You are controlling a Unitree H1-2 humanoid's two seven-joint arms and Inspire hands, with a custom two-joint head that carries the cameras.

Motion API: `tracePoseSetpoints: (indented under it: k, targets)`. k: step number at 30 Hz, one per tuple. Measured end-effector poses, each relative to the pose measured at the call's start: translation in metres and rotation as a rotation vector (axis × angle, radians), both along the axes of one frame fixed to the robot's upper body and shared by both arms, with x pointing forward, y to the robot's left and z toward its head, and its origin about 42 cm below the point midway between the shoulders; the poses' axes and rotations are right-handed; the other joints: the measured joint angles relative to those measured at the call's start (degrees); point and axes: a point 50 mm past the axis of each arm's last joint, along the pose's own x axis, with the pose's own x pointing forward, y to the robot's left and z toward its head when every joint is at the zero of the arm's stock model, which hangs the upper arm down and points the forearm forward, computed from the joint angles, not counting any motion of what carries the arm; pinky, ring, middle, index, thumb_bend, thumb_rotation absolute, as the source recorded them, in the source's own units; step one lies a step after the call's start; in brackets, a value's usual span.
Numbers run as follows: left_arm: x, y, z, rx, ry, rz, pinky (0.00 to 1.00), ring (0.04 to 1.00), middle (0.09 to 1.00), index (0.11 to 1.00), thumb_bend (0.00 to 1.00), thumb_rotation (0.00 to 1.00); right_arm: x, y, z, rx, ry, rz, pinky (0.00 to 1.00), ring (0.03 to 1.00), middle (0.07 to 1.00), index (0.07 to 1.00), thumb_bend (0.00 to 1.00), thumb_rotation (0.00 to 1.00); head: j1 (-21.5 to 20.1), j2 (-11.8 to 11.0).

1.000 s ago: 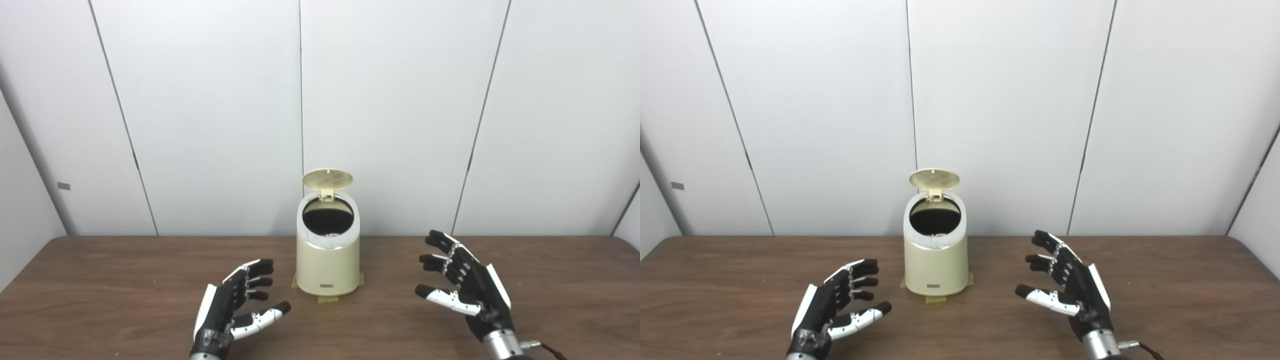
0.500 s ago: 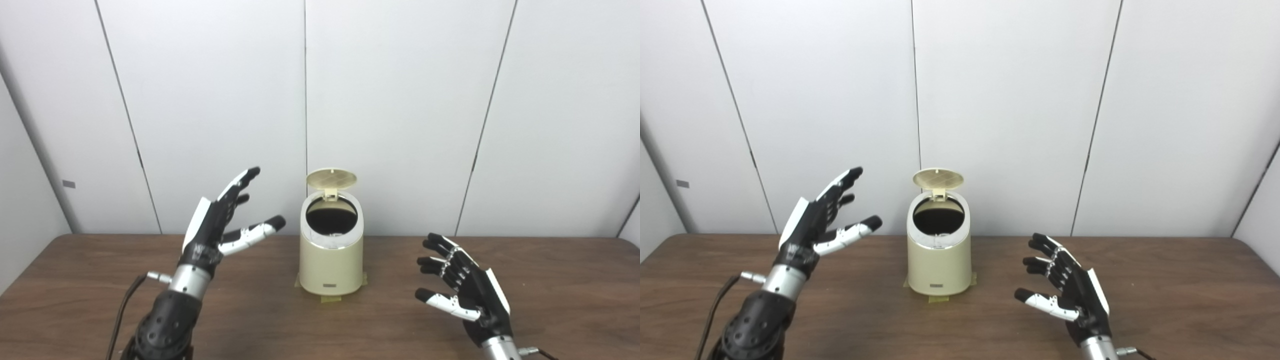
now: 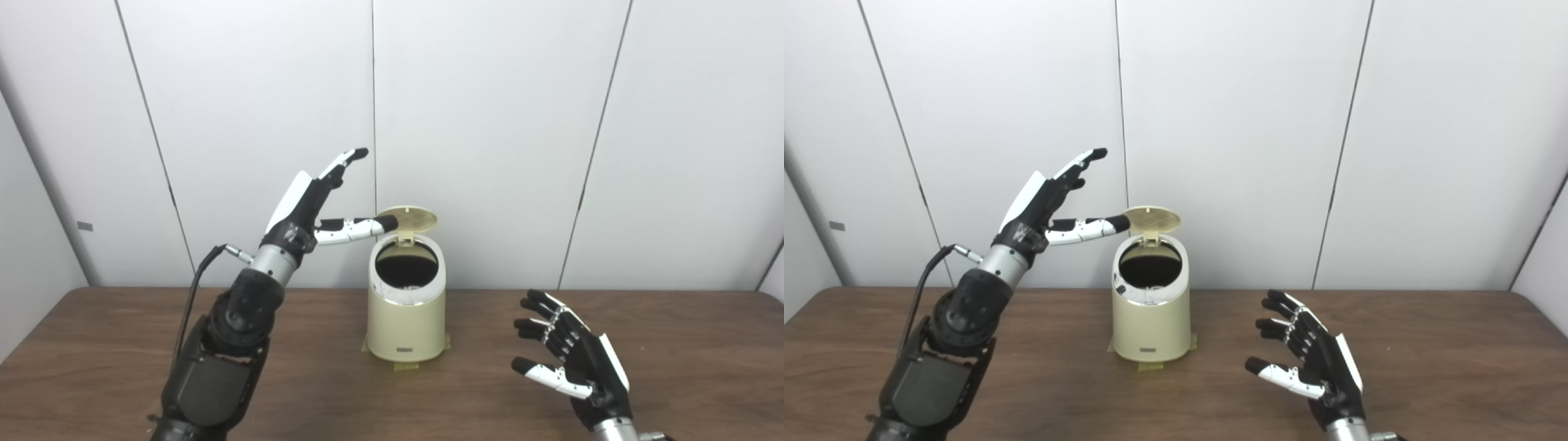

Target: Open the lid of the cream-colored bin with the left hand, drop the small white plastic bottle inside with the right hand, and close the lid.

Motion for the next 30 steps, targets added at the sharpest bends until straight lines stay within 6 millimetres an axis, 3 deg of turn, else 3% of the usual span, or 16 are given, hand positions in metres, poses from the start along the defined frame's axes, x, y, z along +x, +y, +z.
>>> tracePoseSetpoints:
  k: [7, 10, 13, 18, 21, 30]
  targets:
    - [0.015, -0.010, 0.006, 0.158, -0.002, -0.058, 0.91, 0.913, 0.860, 0.829, 0.97, 0.44, -0.001, 0.003, 0.000, 0.006, 0.002, -0.003, 0.65, 0.663, 0.782, 0.778, 0.89, 0.25, -0.44, -0.17]
    - [0.016, -0.011, -0.001, 0.258, -0.019, -0.055, 0.82, 0.885, 0.860, 0.831, 0.97, 0.43, -0.004, 0.005, 0.000, 0.011, 0.013, -0.010, 0.64, 0.657, 0.779, 0.775, 0.88, 0.25, -0.79, -0.09]
    - [0.014, -0.012, -0.006, 0.422, -0.066, -0.040, 0.93, 0.940, 0.854, 0.840, 1.00, 0.43, -0.005, 0.006, 0.000, 0.011, 0.018, -0.012, 0.64, 0.650, 0.773, 0.773, 0.89, 0.26, -1.06, 0.00]
    - [0.010, -0.015, -0.005, 0.533, -0.109, -0.041, 0.99, 0.990, 0.863, 0.848, 1.00, 0.48, -0.006, 0.009, 0.002, 0.009, 0.020, -0.012, 0.61, 0.649, 0.775, 0.775, 0.89, 0.27, -1.14, 0.09]
    - [0.004, -0.020, 0.000, 0.550, -0.126, -0.067, 1.00, 0.999, 0.860, 0.845, 1.00, 0.51, -0.006, 0.011, 0.003, 0.009, 0.018, -0.009, 0.61, 0.652, 0.777, 0.776, 0.89, 0.27, -1.14, 0.18]
    - [-0.003, -0.020, 0.001, 0.567, -0.111, -0.104, 1.00, 1.000, 0.863, 0.847, 1.00, 0.47, -0.006, 0.011, 0.002, 0.011, 0.020, -0.009, 0.59, 0.649, 0.776, 0.773, 0.88, 0.27, -1.58, 0.44]
